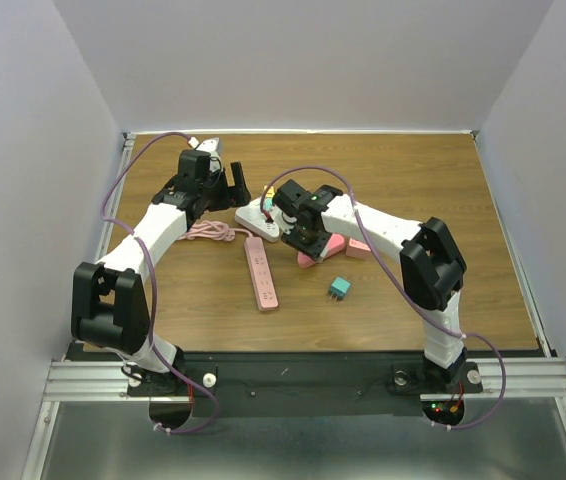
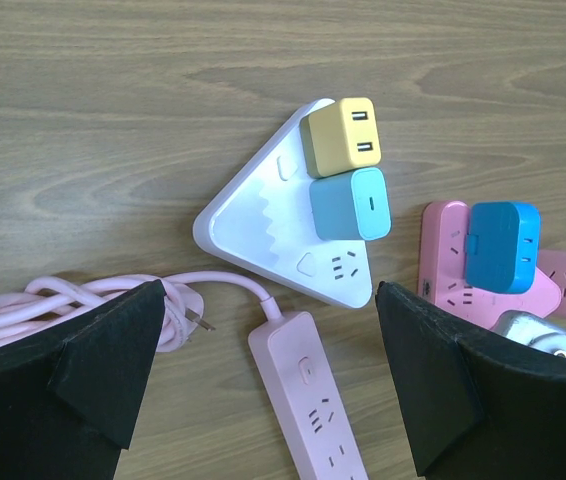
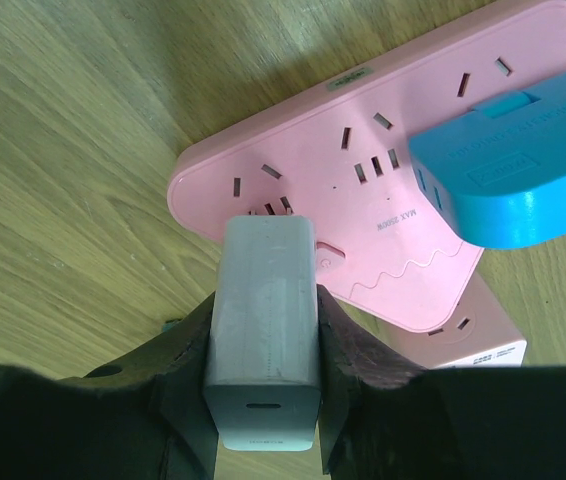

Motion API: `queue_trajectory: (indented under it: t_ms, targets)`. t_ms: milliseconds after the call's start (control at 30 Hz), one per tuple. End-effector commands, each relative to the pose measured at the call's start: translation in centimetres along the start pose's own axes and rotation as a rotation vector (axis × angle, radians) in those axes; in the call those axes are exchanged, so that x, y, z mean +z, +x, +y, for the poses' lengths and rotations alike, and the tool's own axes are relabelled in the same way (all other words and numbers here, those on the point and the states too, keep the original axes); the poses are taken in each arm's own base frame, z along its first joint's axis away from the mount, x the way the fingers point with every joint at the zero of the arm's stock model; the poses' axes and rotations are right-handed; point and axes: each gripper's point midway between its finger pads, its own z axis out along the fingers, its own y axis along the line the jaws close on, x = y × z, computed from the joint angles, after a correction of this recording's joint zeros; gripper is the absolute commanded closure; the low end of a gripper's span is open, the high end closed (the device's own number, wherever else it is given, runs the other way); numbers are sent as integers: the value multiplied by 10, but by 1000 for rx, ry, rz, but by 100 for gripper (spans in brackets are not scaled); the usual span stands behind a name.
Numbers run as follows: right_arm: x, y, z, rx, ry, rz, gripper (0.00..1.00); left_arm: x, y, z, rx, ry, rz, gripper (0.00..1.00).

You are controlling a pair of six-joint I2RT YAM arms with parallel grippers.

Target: Insert the plug

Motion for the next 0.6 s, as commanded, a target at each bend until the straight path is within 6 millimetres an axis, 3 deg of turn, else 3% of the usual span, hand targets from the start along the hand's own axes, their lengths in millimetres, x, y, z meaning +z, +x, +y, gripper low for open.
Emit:
queue_trajectory:
  t_ms: [0,367,433,567]
  targets:
    - [-19,0,-10,4,25,-27,100,-12,-16,-6,16,28,-55,1]
    - [-22,8,0,4,-20,-29,100,-10,-15,-6,21,32,-51,1]
    - [-25,5,1,9,-24,-42,100,-9,-14,-5,22,29,-52,1]
    - [-37,-20,2,26,-58,-118,100,-14,-21,-6,29,30,-80,1]
